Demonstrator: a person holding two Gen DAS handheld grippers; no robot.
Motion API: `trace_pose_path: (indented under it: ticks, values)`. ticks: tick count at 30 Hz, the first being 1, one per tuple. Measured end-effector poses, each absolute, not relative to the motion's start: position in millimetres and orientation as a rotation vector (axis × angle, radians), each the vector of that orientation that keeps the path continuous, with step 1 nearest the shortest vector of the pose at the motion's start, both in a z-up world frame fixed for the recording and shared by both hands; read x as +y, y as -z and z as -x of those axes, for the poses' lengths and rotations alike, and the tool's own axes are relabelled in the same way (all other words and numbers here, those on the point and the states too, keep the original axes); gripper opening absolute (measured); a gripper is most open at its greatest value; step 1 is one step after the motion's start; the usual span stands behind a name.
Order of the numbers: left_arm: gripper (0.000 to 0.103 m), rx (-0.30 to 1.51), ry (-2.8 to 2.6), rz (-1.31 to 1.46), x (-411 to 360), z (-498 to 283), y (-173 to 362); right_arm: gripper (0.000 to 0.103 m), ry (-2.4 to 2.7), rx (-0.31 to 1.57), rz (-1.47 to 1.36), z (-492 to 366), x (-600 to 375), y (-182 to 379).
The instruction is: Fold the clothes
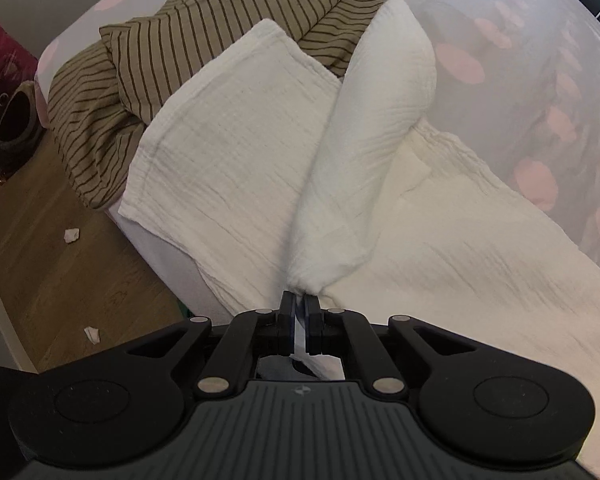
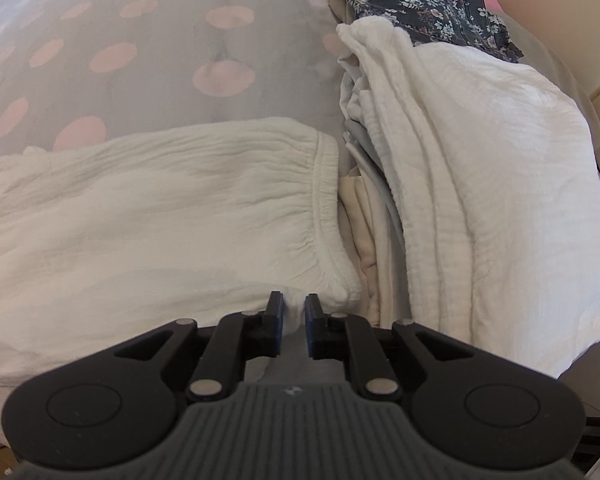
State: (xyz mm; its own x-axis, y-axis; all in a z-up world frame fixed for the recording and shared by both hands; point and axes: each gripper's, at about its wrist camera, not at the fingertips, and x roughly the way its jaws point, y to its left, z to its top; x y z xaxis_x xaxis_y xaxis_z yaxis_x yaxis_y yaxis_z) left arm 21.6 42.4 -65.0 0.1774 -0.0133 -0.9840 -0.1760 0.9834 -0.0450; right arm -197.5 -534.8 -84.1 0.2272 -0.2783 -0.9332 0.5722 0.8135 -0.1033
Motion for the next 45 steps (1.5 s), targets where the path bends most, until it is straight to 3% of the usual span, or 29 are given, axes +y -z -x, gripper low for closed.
trace_pose_path:
  ticks: [2,8,16,29,43,45]
  values:
    - [0.002,1.408,-0.114,0.162,43,-22,67,0.028,0.604,1.17,-0.302,199,-534,76]
    - [0.009,1.433,-0.113,0.195,52,-27,58,0.033,0.606,1.085,-0.293,187,-525,53]
    - [0.012,1.327,-0.038,0.138,43,-67,32,0.035,0.524,1.099,-0.261,163,-493,57]
    - [0.03,1.275,0.139,-0.104,-20,-105,76,0.036,0.502,1.15,-0.231,143,-486,76]
    - [0.03,1.215,0.084,-0.385,-54,-113,118,0.037,0.472,1.189,-0.197,137,-479,87]
    - [0.019,1.227,0.059,-0.34,-47,-117,119,0.037,0.478,1.185,-0.192,139,-480,86]
